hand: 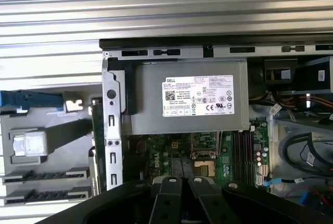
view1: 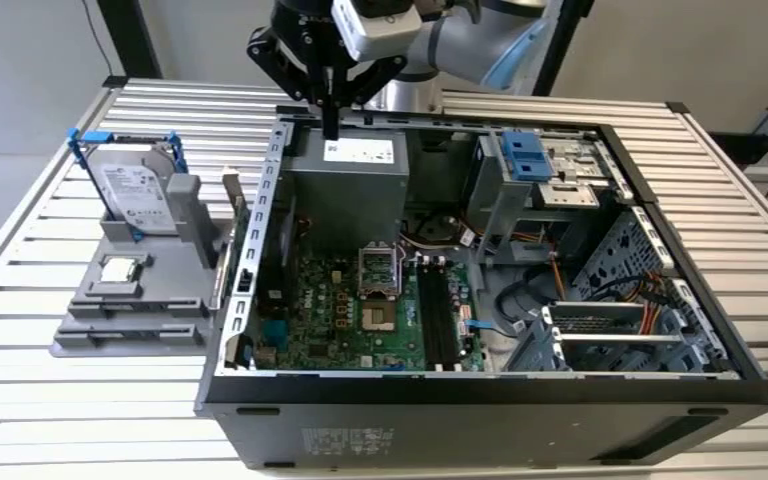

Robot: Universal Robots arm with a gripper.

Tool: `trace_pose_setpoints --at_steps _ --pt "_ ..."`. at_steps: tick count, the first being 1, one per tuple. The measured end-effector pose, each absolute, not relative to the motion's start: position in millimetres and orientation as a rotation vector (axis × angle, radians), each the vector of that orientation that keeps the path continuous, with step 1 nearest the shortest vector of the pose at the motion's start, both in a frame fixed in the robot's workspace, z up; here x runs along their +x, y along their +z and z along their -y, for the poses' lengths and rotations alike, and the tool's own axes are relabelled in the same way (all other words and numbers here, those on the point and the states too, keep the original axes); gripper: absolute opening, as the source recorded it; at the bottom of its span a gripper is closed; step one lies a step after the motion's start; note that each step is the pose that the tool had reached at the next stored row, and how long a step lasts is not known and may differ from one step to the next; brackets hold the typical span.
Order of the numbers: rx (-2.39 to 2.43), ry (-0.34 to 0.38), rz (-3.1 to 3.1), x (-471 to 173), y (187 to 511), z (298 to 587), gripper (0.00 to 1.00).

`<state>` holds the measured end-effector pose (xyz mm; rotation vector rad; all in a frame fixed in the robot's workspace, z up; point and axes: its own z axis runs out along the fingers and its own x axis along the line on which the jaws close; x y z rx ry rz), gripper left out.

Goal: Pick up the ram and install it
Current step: 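Reach for the ram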

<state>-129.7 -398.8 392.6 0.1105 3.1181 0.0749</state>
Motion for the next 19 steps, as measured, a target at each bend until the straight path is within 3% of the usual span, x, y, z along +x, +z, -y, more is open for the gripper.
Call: trace_pose_setpoints --at_steps 19 --pt "0.11 0.075 -3.124 -159 393 399 0.0"
